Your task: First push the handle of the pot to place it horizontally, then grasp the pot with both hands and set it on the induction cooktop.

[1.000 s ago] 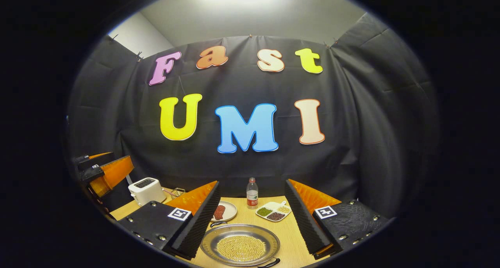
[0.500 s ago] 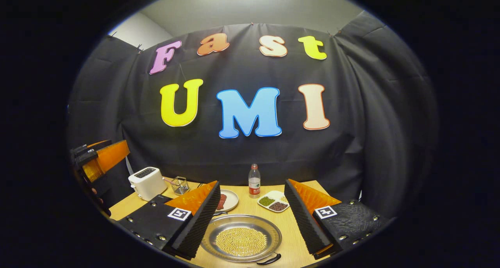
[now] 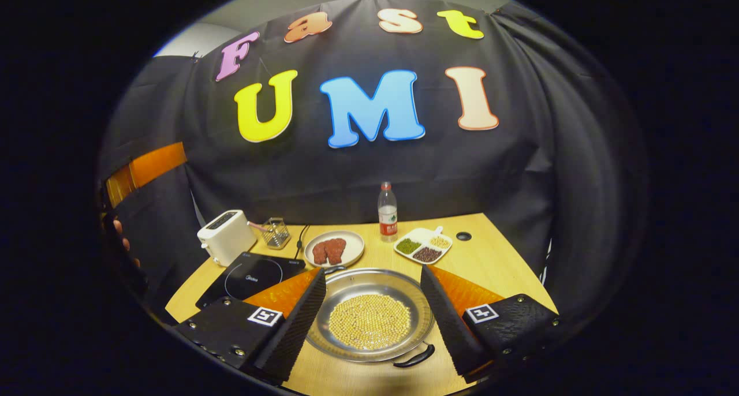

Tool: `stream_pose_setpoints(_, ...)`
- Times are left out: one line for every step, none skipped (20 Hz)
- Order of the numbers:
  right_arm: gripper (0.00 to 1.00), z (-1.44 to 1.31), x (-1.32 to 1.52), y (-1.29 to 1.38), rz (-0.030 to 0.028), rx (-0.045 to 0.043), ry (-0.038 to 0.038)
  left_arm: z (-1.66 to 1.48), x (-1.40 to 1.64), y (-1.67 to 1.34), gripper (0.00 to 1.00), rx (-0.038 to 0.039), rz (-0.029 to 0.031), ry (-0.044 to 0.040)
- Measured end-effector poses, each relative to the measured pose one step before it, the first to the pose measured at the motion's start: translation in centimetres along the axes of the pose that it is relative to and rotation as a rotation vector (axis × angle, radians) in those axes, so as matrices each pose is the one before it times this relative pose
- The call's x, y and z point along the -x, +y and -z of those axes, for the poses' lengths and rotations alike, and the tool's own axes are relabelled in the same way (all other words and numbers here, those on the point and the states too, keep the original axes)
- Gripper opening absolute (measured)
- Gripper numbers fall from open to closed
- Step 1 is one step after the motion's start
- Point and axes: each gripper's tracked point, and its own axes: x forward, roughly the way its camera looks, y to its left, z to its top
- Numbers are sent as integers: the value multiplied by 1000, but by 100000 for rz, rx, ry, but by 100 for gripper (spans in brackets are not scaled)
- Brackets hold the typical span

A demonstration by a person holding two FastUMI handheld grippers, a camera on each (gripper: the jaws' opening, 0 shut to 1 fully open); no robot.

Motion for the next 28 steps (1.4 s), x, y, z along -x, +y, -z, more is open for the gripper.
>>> stream_pose_setpoints(99, 1241, -262, 69, -830, 915, 3775, 89, 62, 161, 98, 33, -577, 379)
stream_pose_setpoints(97, 1072, -178, -1, -490, 942, 3578, 144, 97, 6, 97, 114, -307, 380)
stream_pose_setpoints(91, 1162, -470, -42, -922, 653, 3468, 317, -31, 6, 96, 14, -304, 330)
stream_pose_setpoints(79, 958, -304, 96, -425, 545, 3202, 89, -127, -23, 95, -147, -344, 458)
stream_pose_setpoints(72, 994, -395, -136, 560, 586, 2808, 496, 141, -79, 94, -82, -317, 661)
stream_pose_setpoints(49, 870, -296, -82, -251, 323, 3125, 377, -17, -149, 93, 126, -64, 773)
stream_pose_setpoints(49, 1102, -497, 116, -470, 226, 2983, 338, -116, -42, 92, 210, -14, 965)
stream_pose_setpoints(35, 970, -6, 37, -1093, -255, 2019, 201, 25, -192, 92, 242, 120, 780)
stream_pose_setpoints(27, 883, -436, 401, -2570, 266, 2107, 221, -92, -79, 100, 161, 44, 476)
stream_pose_setpoints(27, 1074, -318, 275, -1821, 1209, 2322, -6, -82, -89, 97, -34, -81, 253)
stream_pose_setpoints(26, 999, -436, -277, 377, 1213, 3042, 154, -88, -136, 100, -112, -39, 66)
stream_pose_setpoints(9, 1164, -74, -9, -1195, 6, 4540, -117, -123, -171, 97, -205, 133, 129)
stream_pose_setpoints(4, 1129, -231, 378, -3477, -1002, 4485, 214, -29, -122, 91, -251, -67, 304)
stream_pose_setpoints(9, 901, -55, 30, -1613, -1562, 3271, 39, -116, -69, 92, -108, 12, 229)
stream_pose_setpoints(9, 918, -811, -566, 1328, -993, 2265, 235, -31, -160, 91, -17, 132, 253)
stream_pose_setpoints(1, 635, -2, -238, -1102, -1636, 1949, -37, -121, -187, 100, -62, 109, 382)
stream_pose_setpoints(2, 265, 215, 4, -680, -1018, 2127, 268, 31, -164, 100, -120, 143, 292)
stream_pose_setpoints(2, 564, -137, -266, 149, -573, 1823, 87, -35, -140, 100, -153, 117, 85)
stream_pose_setpoints(0, 355, -95, -182, -227, -210, 1655, 31, -65, -224, 100, -111, 234, 105)
stream_pose_setpoints(2, 609, -167, -41, -538, -164, 1884, -51, -153, -195, 100, -59, 297, 206)
stream_pose_setpoints(2, 287, -112, -86, -261, -270, 1727, 214, -122, -122, 100, -50, 144, 138)
stream_pose_setpoints(2, 513, -302, -56, -653, -369, 1955, -30, -218, -206, 100, -77, 293, 11)
stream_pose_setpoints(2, 337, -216, -19, -429, -441, 1880, 102, -122, -198, 100, -196, 188, 107)
stream_pose_setpoints(2, 460, -197, -87, -111, -283, 1921, 83, -244, -188, 100, 8, -148, 400)
stream_pose_setpoints(2, 267, -197, -191, 462, -281, 1695, 70, -298, -139, 100, 440, 287, 186)
stream_pose_setpoints(2, 308, -255, 27, 25, -437, 1206, 137, -167, -271, 97, 436, 438, 35)
stream_pose_setpoints(2, 27, -249, -210, 847, -448, 660, -165, -278, -165, 94, -61, 355, -116)
stream_pose_setpoints(2, 8, -138, -336, 814, -321, 253, -41, -145, -103, 91, -363, 352, -92)
